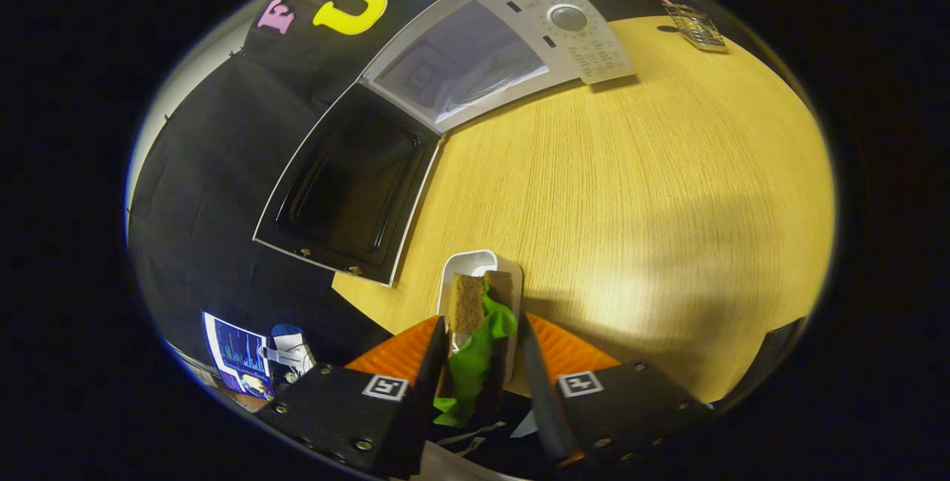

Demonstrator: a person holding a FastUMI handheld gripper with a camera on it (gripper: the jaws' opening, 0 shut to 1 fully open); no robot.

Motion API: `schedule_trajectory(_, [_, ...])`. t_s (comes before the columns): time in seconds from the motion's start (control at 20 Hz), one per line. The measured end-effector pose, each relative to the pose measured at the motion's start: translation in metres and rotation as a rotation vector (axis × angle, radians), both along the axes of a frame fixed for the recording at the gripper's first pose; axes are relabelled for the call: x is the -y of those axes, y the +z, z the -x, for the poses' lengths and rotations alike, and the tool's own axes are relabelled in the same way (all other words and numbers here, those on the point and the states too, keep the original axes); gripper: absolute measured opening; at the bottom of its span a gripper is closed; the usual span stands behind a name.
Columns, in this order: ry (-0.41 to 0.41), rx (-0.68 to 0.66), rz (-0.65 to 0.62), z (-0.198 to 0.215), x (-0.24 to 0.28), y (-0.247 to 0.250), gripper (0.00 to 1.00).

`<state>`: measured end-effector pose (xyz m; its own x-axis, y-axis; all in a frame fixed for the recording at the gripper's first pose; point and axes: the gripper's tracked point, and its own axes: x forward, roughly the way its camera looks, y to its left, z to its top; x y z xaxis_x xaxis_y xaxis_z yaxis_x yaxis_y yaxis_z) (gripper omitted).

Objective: Open the microwave, put the food inside, and close the microwave door.

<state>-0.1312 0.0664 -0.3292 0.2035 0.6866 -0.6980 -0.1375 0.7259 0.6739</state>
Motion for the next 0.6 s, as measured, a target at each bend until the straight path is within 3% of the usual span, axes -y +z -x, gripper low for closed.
schedule_trajectory(0.05, [-0.001,-0.02,-0.008,0.0,-0.003,0.0,0.45])
schedule_trajectory(0.1, [-0.002,-0.027,-0.012,-0.001,-0.003,0.001,0.45])
schedule_trajectory(0.15, [-0.002,-0.035,-0.016,0.001,-0.003,0.002,0.32])
schedule_trajectory(0.3, [-0.003,-0.018,0.006,-0.002,-0.001,0.007,0.32])
schedule_trajectory(0.35, [0.019,-0.012,0.009,0.001,-0.005,0.008,0.2])
schedule_trajectory(0.6, [0.021,0.016,-0.016,-0.006,-0.011,0.036,0.2])
